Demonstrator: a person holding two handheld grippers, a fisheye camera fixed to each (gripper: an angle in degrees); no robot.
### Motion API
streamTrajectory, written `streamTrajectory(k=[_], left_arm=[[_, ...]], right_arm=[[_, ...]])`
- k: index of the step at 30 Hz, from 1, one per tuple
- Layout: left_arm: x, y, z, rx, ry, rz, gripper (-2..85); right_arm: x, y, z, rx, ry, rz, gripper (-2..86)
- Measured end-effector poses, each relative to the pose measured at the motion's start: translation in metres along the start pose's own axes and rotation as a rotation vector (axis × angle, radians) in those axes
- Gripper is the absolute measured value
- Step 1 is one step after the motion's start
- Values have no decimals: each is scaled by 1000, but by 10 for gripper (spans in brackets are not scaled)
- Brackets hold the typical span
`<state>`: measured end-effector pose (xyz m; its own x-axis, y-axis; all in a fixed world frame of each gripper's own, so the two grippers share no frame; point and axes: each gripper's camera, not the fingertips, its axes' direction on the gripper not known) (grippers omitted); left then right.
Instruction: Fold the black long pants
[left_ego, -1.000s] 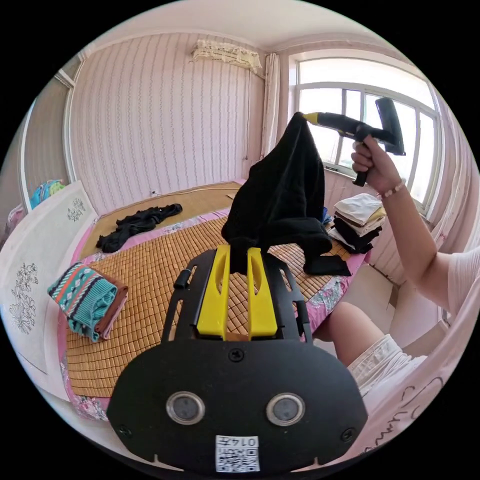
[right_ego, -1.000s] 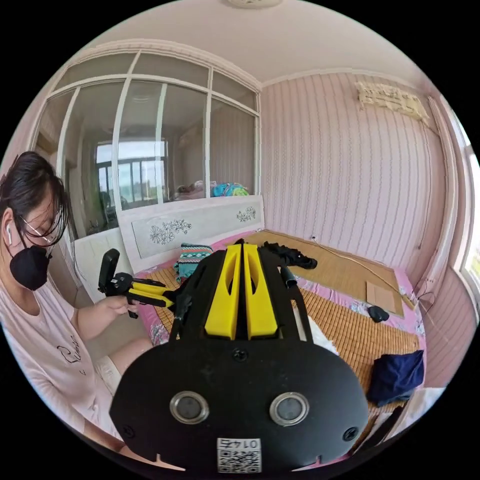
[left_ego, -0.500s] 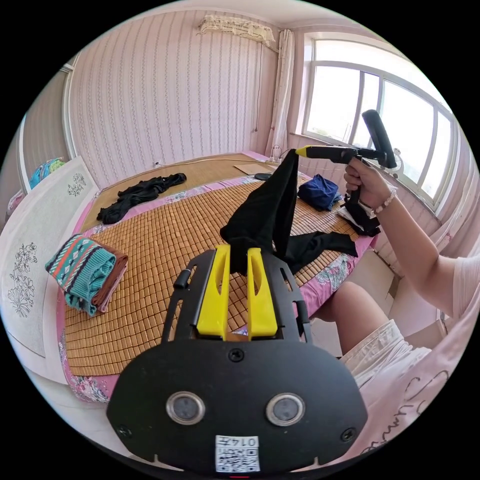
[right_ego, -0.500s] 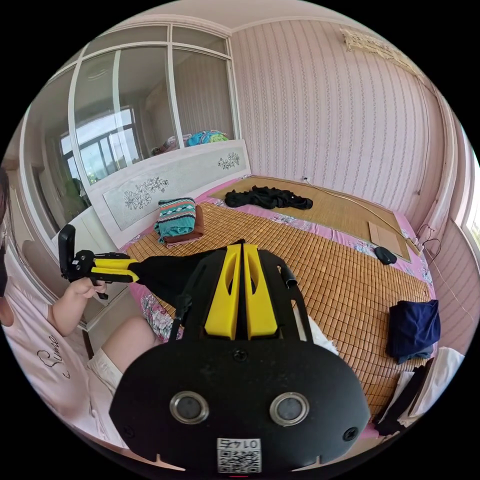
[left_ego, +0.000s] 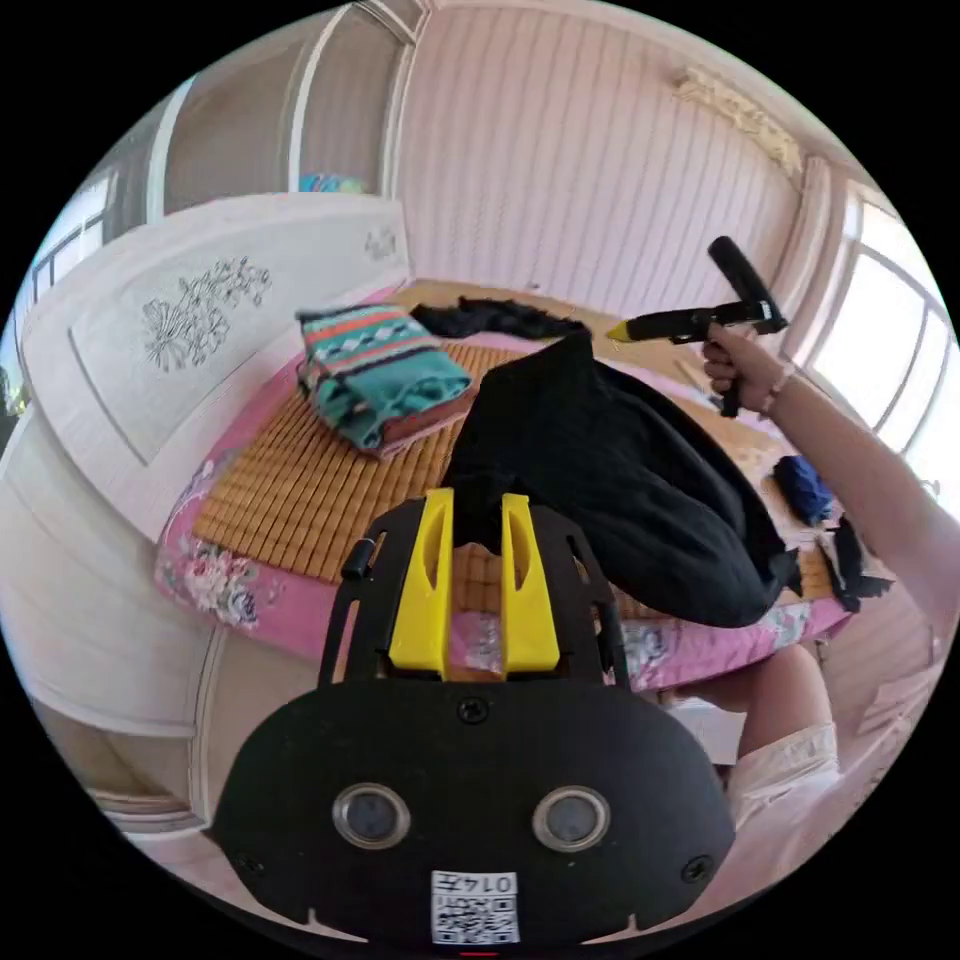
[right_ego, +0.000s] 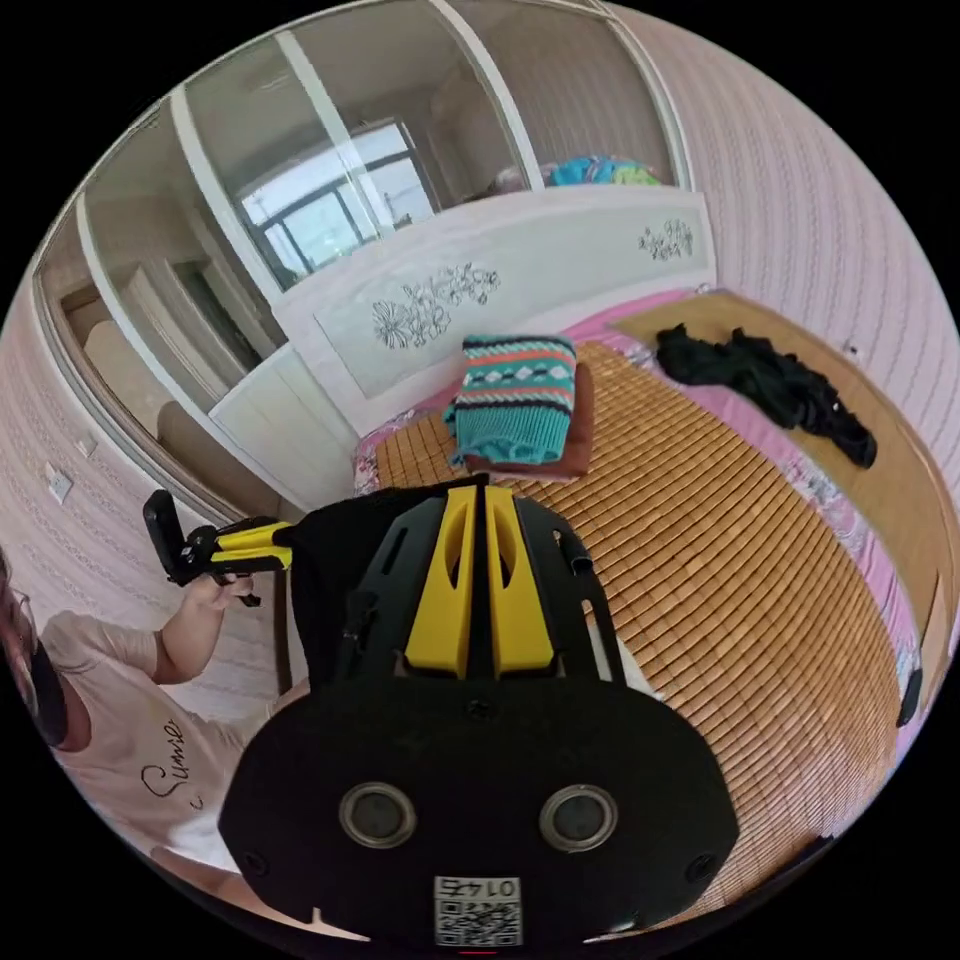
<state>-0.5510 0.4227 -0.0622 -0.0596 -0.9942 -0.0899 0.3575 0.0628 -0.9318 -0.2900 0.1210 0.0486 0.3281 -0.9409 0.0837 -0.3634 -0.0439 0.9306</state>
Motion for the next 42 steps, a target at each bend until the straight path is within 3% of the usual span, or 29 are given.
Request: streamTrajectory(k=[3, 7, 11, 16, 19, 25, 28, 33, 37, 42], left_arm=[[-59, 51, 74, -228, -183, -69, 83], [-95, 102, 117, -403, -204, -90, 90], [-100, 102, 112, -375, -212, -62, 91], [-109, 76, 100, -256, -125, -88, 91], [-110, 61, 106, -211, -92, -97, 88], [-107, 31, 113, -212, -171, -88, 86], [-106, 26, 118, -195, -136, -102, 85], [-57, 18, 163, -259, -63, 7, 84], [1, 11, 204, -289, 72, 133, 84], [54, 7, 253, -331, 179, 231, 84]], right_arm=[[17, 34, 64, -73, 9, 74, -1], [55, 123, 51, -92, 43, 139, 68], [93, 224, -17, -61, 205, 282, 94], [147, 378, -121, -36, 515, 731, 98], [166, 433, -157, 7, 582, 901, 82], [200, 461, -182, -16, 725, 973, 105], [224, 469, -191, -18, 678, 1021, 121], [246, 485, -187, -106, 511, 1005, 3], [169, 535, -240, 102, 435, 945, -4], [111, 631, -285, 63, 494, 1134, 16]])
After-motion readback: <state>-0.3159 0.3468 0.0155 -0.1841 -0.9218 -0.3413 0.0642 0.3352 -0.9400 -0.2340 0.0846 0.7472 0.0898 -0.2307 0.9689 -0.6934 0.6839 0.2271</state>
